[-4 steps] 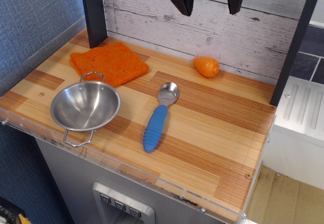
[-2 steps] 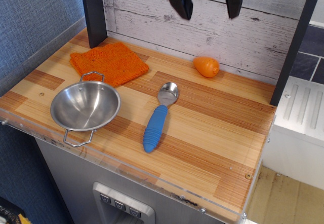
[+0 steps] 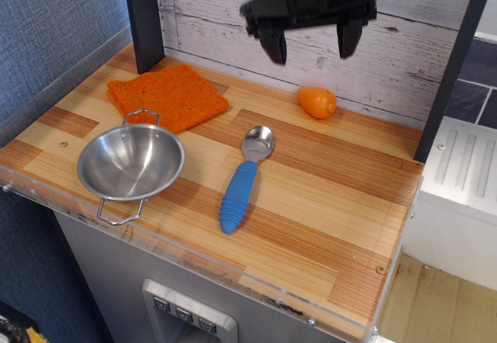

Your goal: Place the vegetable on the front edge of the table

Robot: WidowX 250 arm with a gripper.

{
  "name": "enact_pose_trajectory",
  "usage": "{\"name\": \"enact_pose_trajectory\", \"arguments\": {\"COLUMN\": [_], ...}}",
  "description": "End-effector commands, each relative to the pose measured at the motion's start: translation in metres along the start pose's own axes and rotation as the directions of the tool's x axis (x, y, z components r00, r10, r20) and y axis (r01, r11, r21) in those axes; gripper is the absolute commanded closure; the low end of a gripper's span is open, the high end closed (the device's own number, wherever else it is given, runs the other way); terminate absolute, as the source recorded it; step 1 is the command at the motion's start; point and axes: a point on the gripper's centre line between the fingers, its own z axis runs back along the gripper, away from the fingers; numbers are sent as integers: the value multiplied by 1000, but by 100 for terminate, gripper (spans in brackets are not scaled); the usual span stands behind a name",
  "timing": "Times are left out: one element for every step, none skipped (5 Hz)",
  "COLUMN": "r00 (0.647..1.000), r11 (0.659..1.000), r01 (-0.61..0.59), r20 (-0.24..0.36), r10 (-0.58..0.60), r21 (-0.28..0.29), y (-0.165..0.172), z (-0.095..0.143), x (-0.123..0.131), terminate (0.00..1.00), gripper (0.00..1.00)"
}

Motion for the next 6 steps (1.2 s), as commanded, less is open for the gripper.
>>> {"name": "enact_pose_trajectory", "arguments": {"r00": [995, 995, 993, 993, 991, 991], "r11": [996, 994, 993, 993, 992, 993], "r01": [-94, -104, -115, -113, -121, -115], "r20": [10, 1, -4, -23, -56, -69], "r10": [94, 104, 115, 114, 122, 117], "r21": [-8, 16, 37, 33, 31, 36], "y": [5, 1, -2, -8, -6, -6], "z": [-29, -45, -58, -72, -81, -86], "x": [13, 14, 14, 9, -2, -6], "terminate": [0, 0, 0, 0, 0, 0], "gripper": [0, 0, 0, 0, 0, 0]}}
